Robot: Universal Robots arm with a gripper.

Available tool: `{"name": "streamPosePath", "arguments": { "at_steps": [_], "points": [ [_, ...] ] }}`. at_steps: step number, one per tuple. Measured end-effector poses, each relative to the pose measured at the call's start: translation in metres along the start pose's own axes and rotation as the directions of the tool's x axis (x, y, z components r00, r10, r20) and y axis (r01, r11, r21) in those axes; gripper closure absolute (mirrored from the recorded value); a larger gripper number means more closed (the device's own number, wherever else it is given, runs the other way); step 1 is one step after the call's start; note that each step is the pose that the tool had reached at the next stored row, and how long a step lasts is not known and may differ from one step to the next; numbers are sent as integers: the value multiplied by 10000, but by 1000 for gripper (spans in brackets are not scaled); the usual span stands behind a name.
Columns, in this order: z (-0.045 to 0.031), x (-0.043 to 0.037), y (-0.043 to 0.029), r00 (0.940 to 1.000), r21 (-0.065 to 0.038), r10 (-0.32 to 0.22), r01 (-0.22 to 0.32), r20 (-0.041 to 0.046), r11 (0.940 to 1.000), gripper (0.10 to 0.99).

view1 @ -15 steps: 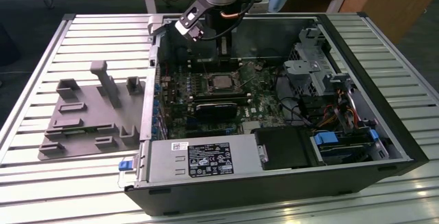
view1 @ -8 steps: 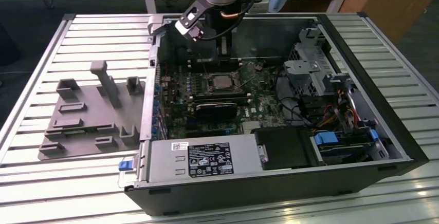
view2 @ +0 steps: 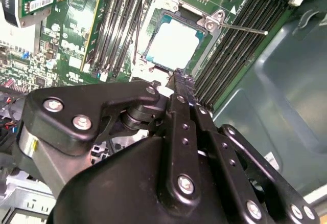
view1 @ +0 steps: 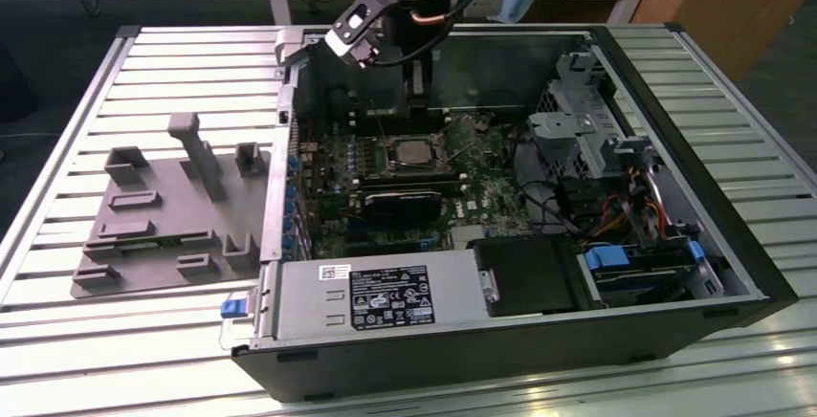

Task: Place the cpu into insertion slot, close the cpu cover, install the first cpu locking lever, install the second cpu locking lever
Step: 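Close the cpu cover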

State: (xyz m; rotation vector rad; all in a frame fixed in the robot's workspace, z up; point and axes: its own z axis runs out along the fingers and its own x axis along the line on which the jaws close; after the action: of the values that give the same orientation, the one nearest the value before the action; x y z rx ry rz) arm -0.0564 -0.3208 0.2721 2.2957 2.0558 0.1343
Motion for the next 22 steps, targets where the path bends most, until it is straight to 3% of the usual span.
{"name": "streamPosePath", "arguments": {
  "at_steps": [5,22],
  "points": [
    [-1,4,37,10000,0,0,0,-1,10000,984],
    [32,39,349,10000,0,-1,1,-2,10000,984]
  ]
}}
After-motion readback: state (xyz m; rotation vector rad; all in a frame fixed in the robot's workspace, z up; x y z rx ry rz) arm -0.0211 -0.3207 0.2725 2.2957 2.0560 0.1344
